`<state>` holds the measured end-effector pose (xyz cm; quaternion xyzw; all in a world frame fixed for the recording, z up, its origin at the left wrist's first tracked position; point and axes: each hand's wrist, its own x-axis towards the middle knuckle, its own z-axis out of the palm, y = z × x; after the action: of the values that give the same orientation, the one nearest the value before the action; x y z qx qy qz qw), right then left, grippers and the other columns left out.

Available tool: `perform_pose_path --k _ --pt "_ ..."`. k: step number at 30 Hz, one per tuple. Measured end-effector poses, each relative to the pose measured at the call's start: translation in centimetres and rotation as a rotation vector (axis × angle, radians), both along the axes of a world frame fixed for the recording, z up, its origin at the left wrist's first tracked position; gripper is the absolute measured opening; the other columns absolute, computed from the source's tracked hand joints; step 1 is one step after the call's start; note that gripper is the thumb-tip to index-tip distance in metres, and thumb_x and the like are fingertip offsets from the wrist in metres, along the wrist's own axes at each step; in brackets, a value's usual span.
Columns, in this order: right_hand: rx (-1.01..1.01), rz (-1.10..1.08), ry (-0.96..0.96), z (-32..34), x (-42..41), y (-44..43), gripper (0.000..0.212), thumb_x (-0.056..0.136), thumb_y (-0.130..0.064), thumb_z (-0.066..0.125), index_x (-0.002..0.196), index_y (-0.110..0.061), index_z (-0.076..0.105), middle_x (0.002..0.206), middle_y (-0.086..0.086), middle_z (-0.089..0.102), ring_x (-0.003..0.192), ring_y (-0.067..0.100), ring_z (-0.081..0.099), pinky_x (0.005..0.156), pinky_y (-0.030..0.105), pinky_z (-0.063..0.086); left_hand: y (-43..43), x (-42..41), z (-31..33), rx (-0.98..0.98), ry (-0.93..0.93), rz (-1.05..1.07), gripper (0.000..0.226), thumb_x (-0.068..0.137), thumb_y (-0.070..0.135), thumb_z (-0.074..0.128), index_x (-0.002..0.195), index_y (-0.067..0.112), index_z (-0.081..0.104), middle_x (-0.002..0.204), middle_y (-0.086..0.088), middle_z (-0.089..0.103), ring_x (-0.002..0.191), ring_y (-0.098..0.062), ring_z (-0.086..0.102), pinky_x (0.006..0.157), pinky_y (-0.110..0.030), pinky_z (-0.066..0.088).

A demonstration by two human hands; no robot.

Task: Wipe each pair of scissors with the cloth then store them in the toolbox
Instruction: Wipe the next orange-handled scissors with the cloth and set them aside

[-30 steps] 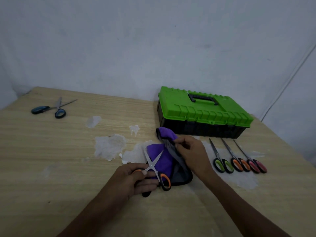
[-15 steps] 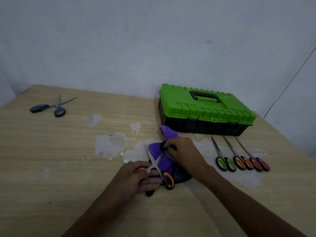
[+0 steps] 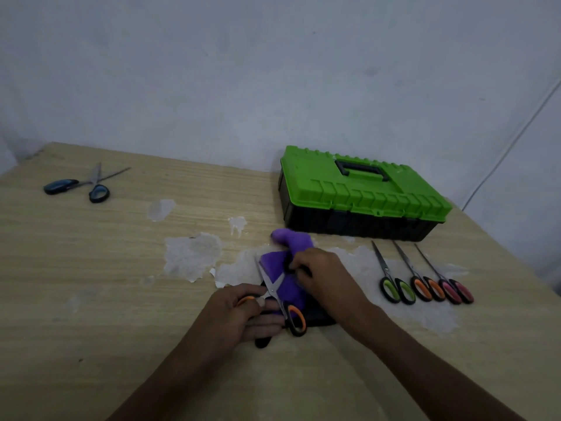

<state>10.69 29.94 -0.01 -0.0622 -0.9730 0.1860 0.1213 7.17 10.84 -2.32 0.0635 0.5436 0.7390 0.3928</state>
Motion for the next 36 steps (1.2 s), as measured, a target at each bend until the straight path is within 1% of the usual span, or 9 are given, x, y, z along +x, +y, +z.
perform_pose_path --k 2,4,12,17,19,26,31,34,36 --pt "-0.102 -0.093 0.058 0.3 -0.2 0.6 0.015 0.085 -0.007 0.061 0.092 -0.016 0.072 0.094 -0.003 0.071 0.082 0.005 0.059 0.071 0.007 0.037 -0.1 0.0 -0.1 0.011 0.004 0.003 0.02 0.098 -0.003 0.049 0.117 -0.004 0.057 0.097 -0.023 0.075 0.085 -0.038 0.075 0.07 -0.04 0.064" --pt "-0.237 -0.168 0.129 0.5 0.2 0.8 0.016 0.086 -0.009 0.062 0.086 -0.022 0.069 0.086 -0.013 0.069 0.078 -0.002 0.059 0.068 0.005 0.039 -0.3 0.0 -0.1 0.02 0.02 0.0 0.021 0.098 -0.002 0.05 0.117 -0.003 0.058 0.096 -0.021 0.076 0.087 -0.037 0.075 0.072 -0.041 0.063" --pt "-0.432 -0.214 0.318 0.4 2.9 1.9 0.018 0.086 -0.001 0.06 0.085 -0.017 0.069 0.085 -0.013 0.069 0.082 0.001 0.064 0.068 0.014 0.047 0.2 -0.1 0.3 0.088 0.113 0.0 0.025 0.099 -0.002 0.047 0.115 0.006 0.064 0.104 -0.017 0.075 0.095 -0.036 0.074 0.08 -0.039 0.062" --pt "-0.637 -0.218 0.388 0.4 3.5 2.2 0.018 0.088 0.0 0.06 0.089 -0.014 0.07 0.089 -0.002 0.072 0.087 0.016 0.068 0.077 0.035 0.055 0.4 0.0 0.4 0.085 0.149 0.012 0.028 0.099 -0.002 0.046 0.119 0.009 0.062 0.106 -0.016 0.075 0.098 -0.036 0.073 0.084 -0.041 0.061" --pt "-0.659 -0.206 0.403 0.6 3.7 2.0 0.018 0.088 0.0 0.06 0.089 -0.015 0.07 0.089 -0.002 0.072 0.087 0.017 0.067 0.077 0.036 0.055 0.4 0.0 0.5 0.098 0.14 0.009 0.027 0.098 -0.001 0.047 0.119 0.008 0.062 0.107 -0.016 0.075 0.098 -0.036 0.073 0.083 -0.039 0.061" --pt "-0.655 -0.16 0.443 1.7 5.0 0.3 0.021 0.087 0.004 0.06 0.085 -0.014 0.069 0.081 -0.006 0.071 0.078 0.008 0.066 0.066 0.015 0.048 0.3 0.3 0.8 0.135 0.09 -0.018 0.027 0.098 -0.001 0.046 0.119 0.006 0.061 0.109 -0.019 0.074 0.099 -0.037 0.072 0.081 -0.038 0.062" --pt "-0.637 -0.124 0.478 2.5 5.0 -0.9 0.02 0.088 0.003 0.059 0.086 -0.014 0.069 0.082 -0.007 0.07 0.079 0.005 0.066 0.066 0.015 0.049 0.3 0.3 0.8 0.119 0.082 -0.044 0.028 0.098 -0.001 0.046 0.122 0.003 0.06 0.11 -0.02 0.073 0.1 -0.038 0.072 0.084 -0.042 0.061" --pt "-0.476 -0.091 0.417 2.1 4.4 -1.3 0.018 0.089 -0.004 0.06 0.089 -0.019 0.069 0.086 -0.011 0.068 0.085 0.007 0.065 0.07 0.018 0.05 0.2 0.2 0.9 0.102 0.054 -0.077 0.026 0.098 -0.002 0.048 0.121 0.001 0.06 0.107 -0.02 0.075 0.095 -0.039 0.073 0.077 -0.041 0.062" --pt "-0.294 -0.014 0.253 0.9 4.0 -1.8 0.011 0.088 -0.012 0.062 0.09 -0.02 0.068 0.088 -0.013 0.065 0.086 0.002 0.059 0.073 0.014 0.045 0.2 0.1 1.0 0.09 -0.007 -0.098 0.025 0.097 -0.003 0.048 0.12 -0.002 0.059 0.103 -0.024 0.074 0.089 -0.04 0.074 0.068 -0.038 0.063"
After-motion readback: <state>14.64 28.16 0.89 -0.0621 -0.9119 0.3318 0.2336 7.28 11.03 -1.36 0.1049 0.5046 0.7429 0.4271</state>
